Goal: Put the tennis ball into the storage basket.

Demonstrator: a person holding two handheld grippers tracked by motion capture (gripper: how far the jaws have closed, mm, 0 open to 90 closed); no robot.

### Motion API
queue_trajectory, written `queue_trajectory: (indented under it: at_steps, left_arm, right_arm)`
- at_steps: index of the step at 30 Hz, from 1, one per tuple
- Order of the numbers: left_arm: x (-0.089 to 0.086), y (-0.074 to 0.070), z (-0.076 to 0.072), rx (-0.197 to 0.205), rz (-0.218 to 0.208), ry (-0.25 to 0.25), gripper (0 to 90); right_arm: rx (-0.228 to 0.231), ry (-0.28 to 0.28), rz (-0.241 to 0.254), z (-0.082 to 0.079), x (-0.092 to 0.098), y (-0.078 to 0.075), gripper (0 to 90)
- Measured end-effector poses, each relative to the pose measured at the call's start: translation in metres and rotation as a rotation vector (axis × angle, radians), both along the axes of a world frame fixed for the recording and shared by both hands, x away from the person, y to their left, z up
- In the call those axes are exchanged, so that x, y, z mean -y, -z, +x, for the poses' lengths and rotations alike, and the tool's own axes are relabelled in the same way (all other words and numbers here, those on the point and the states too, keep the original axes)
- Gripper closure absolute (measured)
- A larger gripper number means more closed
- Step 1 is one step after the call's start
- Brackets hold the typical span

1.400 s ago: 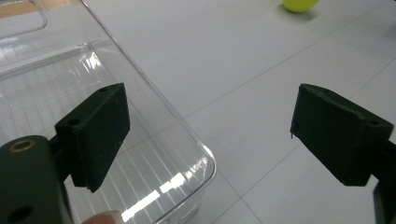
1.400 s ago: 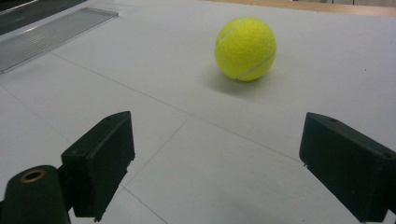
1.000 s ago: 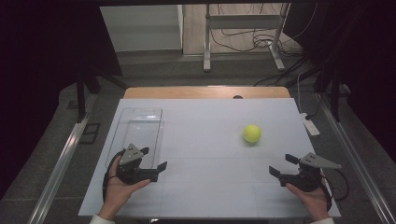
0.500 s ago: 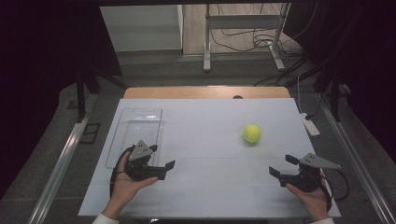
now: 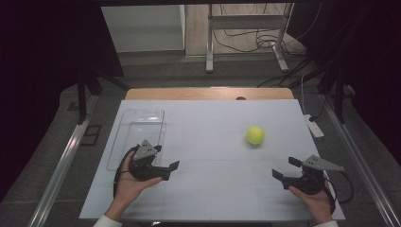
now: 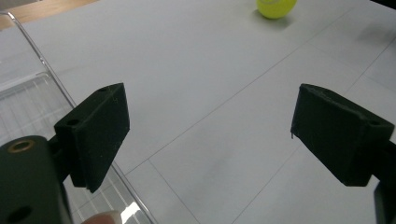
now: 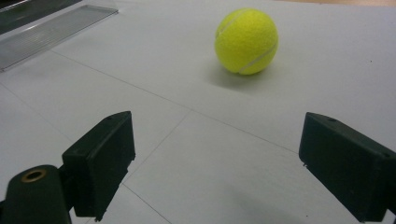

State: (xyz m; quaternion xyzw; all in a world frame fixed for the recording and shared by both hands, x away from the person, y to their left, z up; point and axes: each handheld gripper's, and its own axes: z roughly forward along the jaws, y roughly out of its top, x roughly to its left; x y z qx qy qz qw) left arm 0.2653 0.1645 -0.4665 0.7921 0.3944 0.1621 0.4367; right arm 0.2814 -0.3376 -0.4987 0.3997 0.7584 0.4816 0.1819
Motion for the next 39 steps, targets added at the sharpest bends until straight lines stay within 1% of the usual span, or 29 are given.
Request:
queue_trajectory:
  at_steps: [3,11,23,27,39]
  left_arm:
    - [0.002,-0.002,0.001,-0.001,-0.002,0.006,12.1]
    - [0.013,-0.012,0.005,0.019,-0.008,0.036,12.1]
    - [0.031,-0.018,0.015,0.027,-0.012,0.069,12.1]
    - [0.035,-0.021,0.016,0.036,-0.016,0.083,12.2]
    - [0.041,-0.019,0.021,0.023,-0.006,0.096,12.1]
  right_arm:
    - [-0.001,0.0,0.0,0.0,0.0,0.0,10.8]
    - [-0.003,0.001,-0.004,0.0,0.0,0.0,10.8]
    - [-0.005,-0.001,-0.003,0.0,0.0,0.001,10.8]
    - [-0.007,0.0,-0.004,0.0,0.0,0.001,10.8]
    - [-0.011,-0.002,-0.007,0.001,-0.001,0.002,10.8]
